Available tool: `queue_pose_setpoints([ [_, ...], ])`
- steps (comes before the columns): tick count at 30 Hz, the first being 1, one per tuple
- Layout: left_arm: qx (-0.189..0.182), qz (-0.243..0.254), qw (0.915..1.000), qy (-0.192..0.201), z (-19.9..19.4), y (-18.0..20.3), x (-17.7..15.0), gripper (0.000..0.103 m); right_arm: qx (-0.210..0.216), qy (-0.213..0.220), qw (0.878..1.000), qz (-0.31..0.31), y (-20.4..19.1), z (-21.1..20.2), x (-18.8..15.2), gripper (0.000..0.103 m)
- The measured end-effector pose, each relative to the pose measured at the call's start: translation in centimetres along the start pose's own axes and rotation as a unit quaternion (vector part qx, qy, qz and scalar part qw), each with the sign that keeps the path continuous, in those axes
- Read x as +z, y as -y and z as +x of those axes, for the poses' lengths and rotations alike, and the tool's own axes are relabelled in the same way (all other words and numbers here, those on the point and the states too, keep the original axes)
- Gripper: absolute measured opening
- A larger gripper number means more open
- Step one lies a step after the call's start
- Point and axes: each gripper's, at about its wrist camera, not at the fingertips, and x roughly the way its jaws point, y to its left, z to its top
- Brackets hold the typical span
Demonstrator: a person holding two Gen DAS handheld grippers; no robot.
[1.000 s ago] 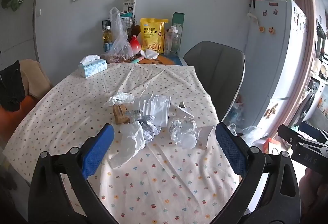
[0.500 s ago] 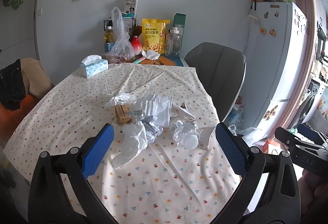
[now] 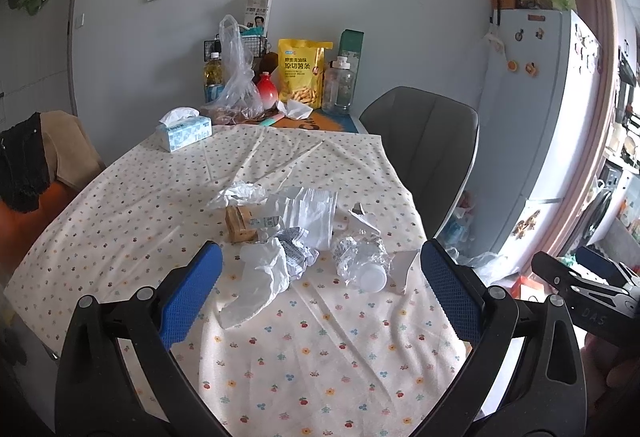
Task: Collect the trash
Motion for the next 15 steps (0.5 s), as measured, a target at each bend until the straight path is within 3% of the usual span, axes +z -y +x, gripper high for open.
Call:
queue_pose_setpoints([
  [15, -0.005, -0.005, 1.0000, -0.004, 0.30, -0.26, -0.17, 0.098, 0.007, 0.002, 1.000, 0.001, -0.24, -0.01, -0.22, 0.095],
])
